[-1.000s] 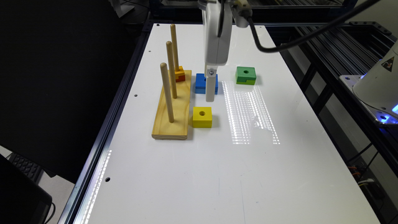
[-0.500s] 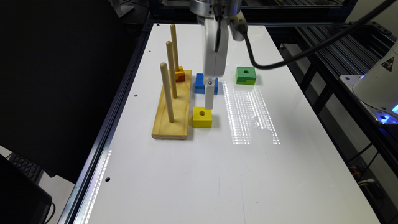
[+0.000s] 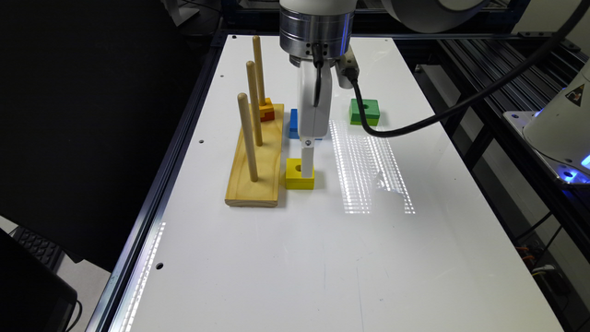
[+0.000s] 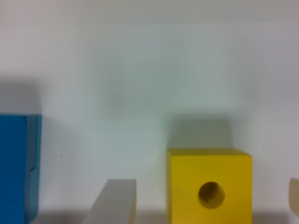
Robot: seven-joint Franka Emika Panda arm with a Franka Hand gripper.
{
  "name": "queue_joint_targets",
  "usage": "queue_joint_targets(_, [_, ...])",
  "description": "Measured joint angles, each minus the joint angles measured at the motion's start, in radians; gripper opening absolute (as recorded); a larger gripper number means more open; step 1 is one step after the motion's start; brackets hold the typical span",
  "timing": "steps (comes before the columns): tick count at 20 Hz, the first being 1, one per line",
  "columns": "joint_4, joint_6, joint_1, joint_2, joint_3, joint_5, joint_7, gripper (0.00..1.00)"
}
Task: Pick up yellow block.
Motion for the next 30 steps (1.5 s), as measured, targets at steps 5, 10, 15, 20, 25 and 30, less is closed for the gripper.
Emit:
queue_joint_targets(5, [0.002,0.006,0.000,0.006,0.000,-0.0016,0.000,1.00])
queue_joint_targets(10, [0.036,0.006,0.000,0.026,0.000,-0.0036,0.000,1.00])
queue_joint_targets(15, [0.069,0.006,0.000,0.061,-0.001,-0.0060,0.000,1.00])
queue_joint_targets(20, [0.081,0.034,0.000,0.110,-0.001,-0.0086,0.000,1.00])
queue_joint_targets(25, [0.094,0.049,0.000,0.137,-0.002,-0.0100,0.000,1.00])
queue_joint_targets(30, [0.097,0.049,0.000,0.137,-0.002,-0.0100,0.000,1.00])
